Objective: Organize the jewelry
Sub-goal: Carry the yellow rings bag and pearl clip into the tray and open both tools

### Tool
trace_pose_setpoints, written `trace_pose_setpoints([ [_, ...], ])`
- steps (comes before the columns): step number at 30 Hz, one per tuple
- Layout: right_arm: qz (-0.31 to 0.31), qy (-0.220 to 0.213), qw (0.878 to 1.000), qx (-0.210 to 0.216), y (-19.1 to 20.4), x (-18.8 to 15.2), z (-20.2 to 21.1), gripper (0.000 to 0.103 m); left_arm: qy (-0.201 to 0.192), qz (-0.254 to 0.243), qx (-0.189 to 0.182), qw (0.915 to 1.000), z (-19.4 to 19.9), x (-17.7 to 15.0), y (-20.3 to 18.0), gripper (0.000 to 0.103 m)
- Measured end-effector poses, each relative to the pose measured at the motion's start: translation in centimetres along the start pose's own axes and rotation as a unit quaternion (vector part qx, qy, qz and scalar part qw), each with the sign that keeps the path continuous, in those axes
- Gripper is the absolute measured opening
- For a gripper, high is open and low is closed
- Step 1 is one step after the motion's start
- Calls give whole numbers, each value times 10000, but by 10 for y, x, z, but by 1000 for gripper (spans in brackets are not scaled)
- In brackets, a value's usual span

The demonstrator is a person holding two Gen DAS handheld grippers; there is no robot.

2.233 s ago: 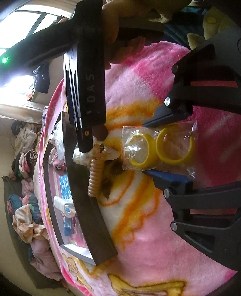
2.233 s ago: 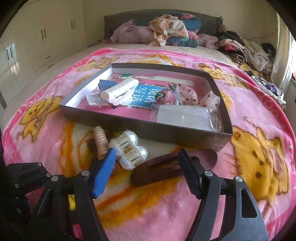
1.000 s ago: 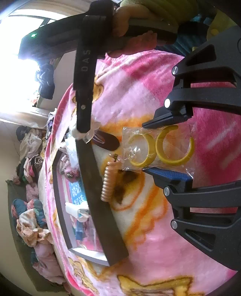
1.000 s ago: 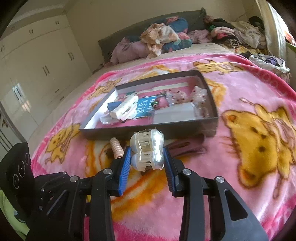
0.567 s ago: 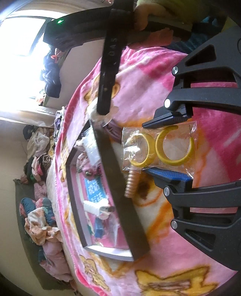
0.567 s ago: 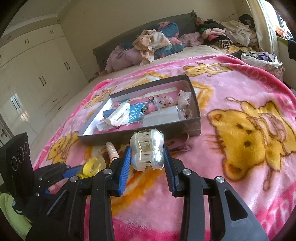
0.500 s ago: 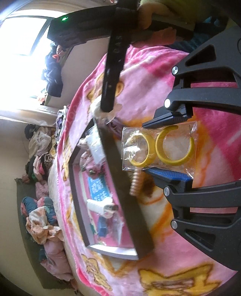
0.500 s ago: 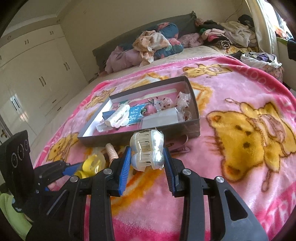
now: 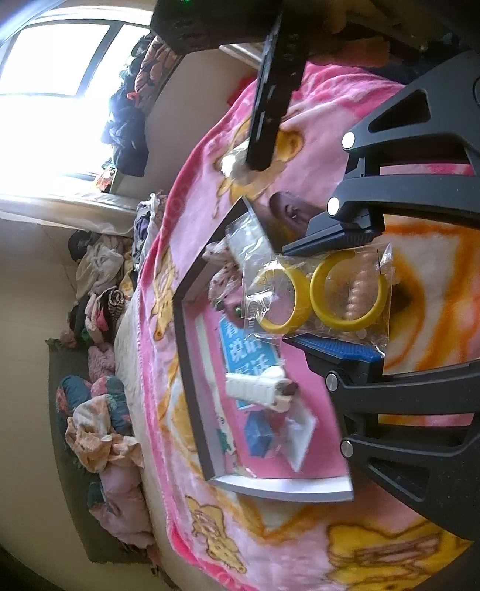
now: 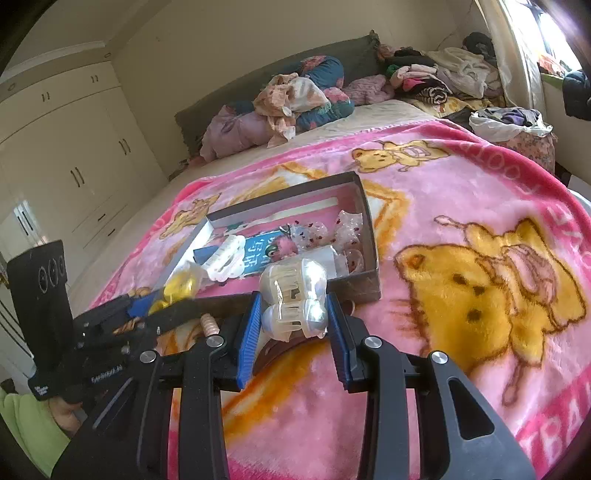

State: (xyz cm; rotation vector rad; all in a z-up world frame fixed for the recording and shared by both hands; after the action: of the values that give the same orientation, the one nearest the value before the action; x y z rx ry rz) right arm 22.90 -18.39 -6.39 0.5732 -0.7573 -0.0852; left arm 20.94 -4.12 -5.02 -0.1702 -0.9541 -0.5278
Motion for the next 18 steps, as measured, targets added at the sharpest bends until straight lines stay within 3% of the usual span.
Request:
trace_pose_setpoints([
  [18, 12, -14, 9998, -196, -6, 38, -26, 33, 40, 235, 101, 9997, -42, 22, 29, 33],
])
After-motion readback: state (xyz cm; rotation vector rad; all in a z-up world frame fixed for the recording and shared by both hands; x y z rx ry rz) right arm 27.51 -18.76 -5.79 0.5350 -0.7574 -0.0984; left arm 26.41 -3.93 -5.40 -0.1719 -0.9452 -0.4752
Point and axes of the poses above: each gripper's, at about its wrist camera, not at the fingertips, and z roughly against the way its jaws point, y to its left, x to its top, the point moved 6 cm from there along -z, roughly the way its jaws point, and after that the axes turned 15 degrees about -z, right-handed, at the moved point
